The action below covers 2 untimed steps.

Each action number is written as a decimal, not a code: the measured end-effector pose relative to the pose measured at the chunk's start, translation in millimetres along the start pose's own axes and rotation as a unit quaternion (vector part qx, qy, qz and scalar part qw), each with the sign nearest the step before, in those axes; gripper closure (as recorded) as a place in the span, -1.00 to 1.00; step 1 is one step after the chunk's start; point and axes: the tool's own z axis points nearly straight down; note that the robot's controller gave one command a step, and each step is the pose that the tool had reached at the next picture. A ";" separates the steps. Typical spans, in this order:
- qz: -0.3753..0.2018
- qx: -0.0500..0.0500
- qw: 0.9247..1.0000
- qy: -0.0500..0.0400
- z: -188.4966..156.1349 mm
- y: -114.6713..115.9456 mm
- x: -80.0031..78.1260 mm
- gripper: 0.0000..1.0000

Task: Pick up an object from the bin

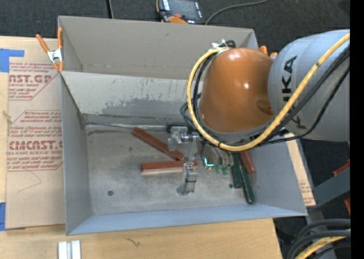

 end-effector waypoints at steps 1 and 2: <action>0.175 0.000 0.984 -0.001 119.4 -8.9 -36.8 -1.00; 0.209 -0.002 0.978 -0.005 161.8 28.0 -100.9 -1.00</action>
Offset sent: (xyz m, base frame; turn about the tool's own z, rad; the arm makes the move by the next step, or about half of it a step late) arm 0.0370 -0.0087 -0.1163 0.3518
